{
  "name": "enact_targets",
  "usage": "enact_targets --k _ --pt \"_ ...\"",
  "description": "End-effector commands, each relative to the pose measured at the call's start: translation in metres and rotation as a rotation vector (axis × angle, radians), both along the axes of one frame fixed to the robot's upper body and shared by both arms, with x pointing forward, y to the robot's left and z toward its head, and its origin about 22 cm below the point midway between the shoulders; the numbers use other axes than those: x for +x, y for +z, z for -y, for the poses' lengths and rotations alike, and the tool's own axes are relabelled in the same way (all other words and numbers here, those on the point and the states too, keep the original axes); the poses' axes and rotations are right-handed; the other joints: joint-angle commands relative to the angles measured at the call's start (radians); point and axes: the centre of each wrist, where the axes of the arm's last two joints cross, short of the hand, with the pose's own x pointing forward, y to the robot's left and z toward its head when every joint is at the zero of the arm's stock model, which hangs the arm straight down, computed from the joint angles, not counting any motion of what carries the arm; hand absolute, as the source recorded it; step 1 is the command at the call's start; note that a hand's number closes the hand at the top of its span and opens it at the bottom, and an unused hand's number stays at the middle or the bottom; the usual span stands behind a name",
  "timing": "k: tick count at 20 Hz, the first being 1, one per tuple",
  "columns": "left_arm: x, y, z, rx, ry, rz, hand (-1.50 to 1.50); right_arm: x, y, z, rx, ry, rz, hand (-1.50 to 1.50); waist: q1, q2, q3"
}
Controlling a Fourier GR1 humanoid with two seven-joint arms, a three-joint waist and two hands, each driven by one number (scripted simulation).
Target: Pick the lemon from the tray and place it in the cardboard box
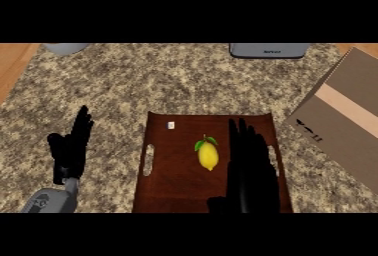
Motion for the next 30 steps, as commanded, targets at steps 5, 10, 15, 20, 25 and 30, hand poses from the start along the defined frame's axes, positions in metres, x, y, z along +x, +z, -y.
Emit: enact_targets --k 5,10,15,20,25,30 --pt "0.012 0.008 0.013 0.008 -0.007 0.003 0.0 0.018 -0.016 -0.025 -0.069 -0.151 -0.25 -1.5 0.006 0.003 0.001" --pt "0.009 0.017 -0.005 0.009 -0.014 -0.011 0.0 0.032 -0.005 -0.039 -0.049 -0.156 -0.247 -1.5 0.017 0.002 0.001" --pt "0.001 0.004 -0.005 0.012 -0.016 -0.004 0.0 0.03 -0.021 -0.04 -0.048 -0.182 -0.272 -1.5 0.004 -0.002 0.001" --pt "-0.003 -0.005 -0.014 0.01 -0.024 -0.024 0.0 0.055 -0.022 -0.043 -0.073 -0.201 -0.3 -1.5 0.008 0.003 0.0" --pt "0.001 0.005 0.012 -0.012 -0.019 -0.005 0.0 0.069 -0.024 -0.043 -0.077 -0.23 -0.305 -1.5 0.011 -0.001 0.001" --pt "0.005 0.001 0.004 0.019 -0.02 0.007 0.0 0.075 -0.033 -0.046 -0.059 -0.244 -0.322 -1.5 0.011 0.001 0.001"
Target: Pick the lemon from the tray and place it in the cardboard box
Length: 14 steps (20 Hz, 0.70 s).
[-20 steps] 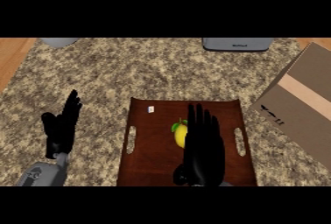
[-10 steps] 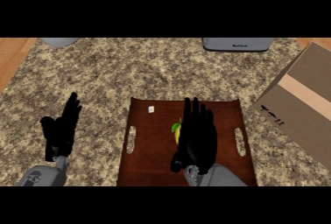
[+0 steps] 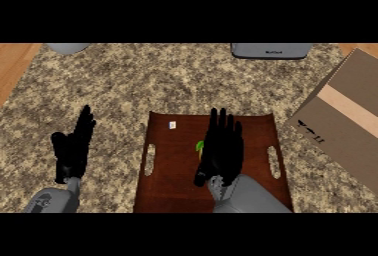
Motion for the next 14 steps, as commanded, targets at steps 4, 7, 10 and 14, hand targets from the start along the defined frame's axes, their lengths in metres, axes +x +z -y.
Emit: enact_targets --k 4,7,10,14 --pt "-0.007 -0.003 -0.014 -0.007 -0.016 -0.001 0.0 0.008 -0.013 -0.006 -0.041 -0.241 -0.106 -1.5 0.003 -0.001 0.0" --pt "0.006 0.007 -0.005 0.016 0.007 0.001 0.0 0.017 -0.008 -0.008 -0.052 -0.238 -0.101 -1.5 -0.001 0.0 0.0" --pt "0.004 0.008 -0.008 -0.005 -0.01 -0.01 0.0 0.01 -0.016 -0.009 -0.075 -0.222 -0.126 -1.5 -0.003 -0.004 0.0" --pt "0.003 -0.007 0.005 0.003 0.011 -0.009 0.0 0.025 -0.021 -0.007 -0.084 -0.246 -0.141 -1.5 -0.006 0.002 0.0"
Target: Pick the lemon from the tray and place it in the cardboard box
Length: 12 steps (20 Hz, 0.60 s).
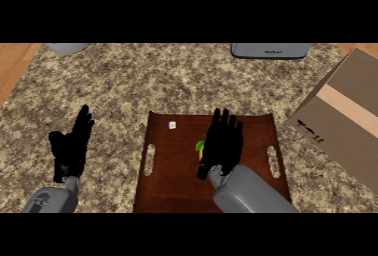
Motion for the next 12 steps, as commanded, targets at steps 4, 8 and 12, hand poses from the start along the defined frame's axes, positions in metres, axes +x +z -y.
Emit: enact_targets --k 4,8,12 --pt "-0.006 -0.003 0.004 -0.003 0.002 -0.002 0.0 0.0 -0.004 -0.009 -0.048 -0.208 -0.077 -1.5 -0.003 -0.003 0.0" --pt "-0.004 -0.001 0.01 0.008 0.005 0.014 0.0 0.006 -0.016 -0.011 -0.04 -0.202 -0.064 -1.5 0.003 0.0 0.001" --pt "-0.006 -0.008 -0.007 0.003 0.004 0.007 0.0 0.011 -0.013 -0.007 -0.036 -0.206 -0.087 -1.5 -0.007 0.0 0.0"
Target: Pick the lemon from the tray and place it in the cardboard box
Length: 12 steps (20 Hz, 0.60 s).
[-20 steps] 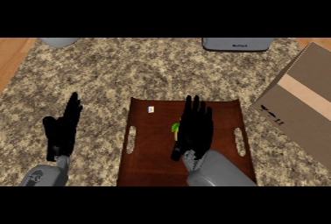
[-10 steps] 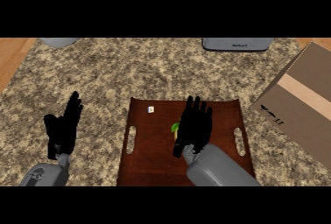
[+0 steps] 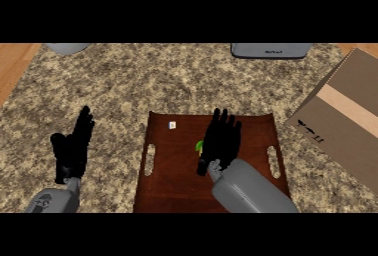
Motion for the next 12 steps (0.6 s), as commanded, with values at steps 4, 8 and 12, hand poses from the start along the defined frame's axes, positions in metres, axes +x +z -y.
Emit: enact_targets --k 4,8,12 --pt "0.013 0.016 -0.005 -0.007 -0.022 0.002 0.0 0.003 -0.007 -0.01 -0.029 -0.204 -0.049 -1.5 0.003 0.002 0.0" --pt "-0.005 0.001 -0.002 0.002 0.004 0.012 0.0 0.016 -0.009 -0.009 -0.025 -0.185 -0.041 -1.5 0.01 0.002 0.0" --pt "0.002 -0.002 0.006 0.001 -0.014 -0.006 0.0 0.001 -0.028 -0.005 -0.019 -0.177 -0.037 -1.5 -0.008 0.001 0.0"
